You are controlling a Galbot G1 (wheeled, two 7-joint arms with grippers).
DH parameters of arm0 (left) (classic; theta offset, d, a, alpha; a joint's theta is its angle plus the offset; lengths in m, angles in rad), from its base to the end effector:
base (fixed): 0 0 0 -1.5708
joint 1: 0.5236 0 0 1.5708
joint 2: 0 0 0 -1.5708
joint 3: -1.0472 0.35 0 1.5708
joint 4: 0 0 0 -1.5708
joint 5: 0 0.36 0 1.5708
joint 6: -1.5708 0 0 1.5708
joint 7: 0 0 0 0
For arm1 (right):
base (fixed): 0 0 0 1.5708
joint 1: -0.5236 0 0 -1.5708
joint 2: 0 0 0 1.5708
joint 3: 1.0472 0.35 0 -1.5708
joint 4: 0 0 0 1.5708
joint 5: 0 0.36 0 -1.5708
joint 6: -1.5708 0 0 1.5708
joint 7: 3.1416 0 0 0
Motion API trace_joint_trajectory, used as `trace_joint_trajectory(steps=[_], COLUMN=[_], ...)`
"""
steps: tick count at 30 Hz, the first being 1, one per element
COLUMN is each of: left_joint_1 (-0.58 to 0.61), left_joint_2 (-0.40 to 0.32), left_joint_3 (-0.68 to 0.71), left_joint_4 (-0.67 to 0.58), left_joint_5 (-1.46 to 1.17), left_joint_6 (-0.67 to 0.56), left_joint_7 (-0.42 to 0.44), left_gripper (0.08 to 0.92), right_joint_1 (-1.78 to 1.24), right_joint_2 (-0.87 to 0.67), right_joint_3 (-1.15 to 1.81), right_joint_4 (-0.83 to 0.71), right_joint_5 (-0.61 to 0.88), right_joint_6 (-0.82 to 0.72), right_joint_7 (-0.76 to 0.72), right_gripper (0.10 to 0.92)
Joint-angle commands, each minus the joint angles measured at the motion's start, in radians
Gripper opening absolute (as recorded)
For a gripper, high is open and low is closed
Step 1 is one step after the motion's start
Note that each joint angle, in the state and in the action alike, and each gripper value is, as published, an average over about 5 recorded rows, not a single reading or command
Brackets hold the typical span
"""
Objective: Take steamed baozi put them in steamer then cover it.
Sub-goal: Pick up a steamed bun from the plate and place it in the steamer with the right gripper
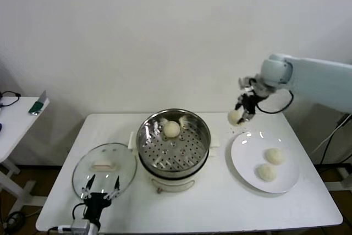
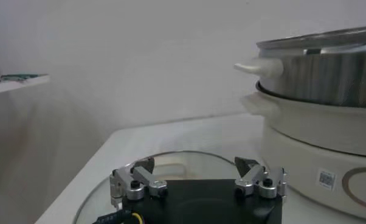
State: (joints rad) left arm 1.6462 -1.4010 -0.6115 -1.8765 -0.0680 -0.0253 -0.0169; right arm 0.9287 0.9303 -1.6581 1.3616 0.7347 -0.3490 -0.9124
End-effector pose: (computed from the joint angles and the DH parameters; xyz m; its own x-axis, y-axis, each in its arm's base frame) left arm 0.1510 0.0705 -0.3853 -0.9665 -0.0454 0.2526 -0.0130 0.9916 0.1284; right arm 0.5510 -0.0226 0.0165 -0.2562 -0.2339 0.9379 -0.9577 -0.0703 -0.2791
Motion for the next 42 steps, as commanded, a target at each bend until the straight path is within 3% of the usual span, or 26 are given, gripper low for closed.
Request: trace_joint_trajectory(steps=[1,7,14,36,42], left_joint_1=[-0.001,0.002,0.004,0.007,0.01], left_joint_2=[0.0,-0.006,-0.01,-0.02,-0.021], left_joint_3=[0.0,-0.003,-0.01,-0.005,-0.007], left_joint_4=[0.0,-0.012,-0.018,-0.019,-0.024], left_joint_5=[-0.001,-0.002,-0.006,-0.003,-0.002], left_joint_6=[0.002,0.007,0.007,-0.003,-0.002], left_joint_7=[0.001,0.002,0.001,-0.007,-0.007], left_gripper=[0.823,0.823,0.823,0.823,0.823], right_joint_1=[0.102,-0.057,-0.176,-0.322,-0.23], right_joint_2=[0.247,0.418,0.5,0.533,0.46], right_joint_3=[0.101,0.141,0.111,0.089,0.086], right_joint_4=[0.161,0.073,-0.012,-0.15,-0.088], right_joint_5=[0.244,0.237,0.167,0.095,0.081], right_joint_6=[-0.118,-0.156,-0.163,-0.175,-0.12], right_joint_7=[0.116,0.171,0.196,0.238,0.175], right_gripper=[0.601,0.599,0.601,0.597,0.709])
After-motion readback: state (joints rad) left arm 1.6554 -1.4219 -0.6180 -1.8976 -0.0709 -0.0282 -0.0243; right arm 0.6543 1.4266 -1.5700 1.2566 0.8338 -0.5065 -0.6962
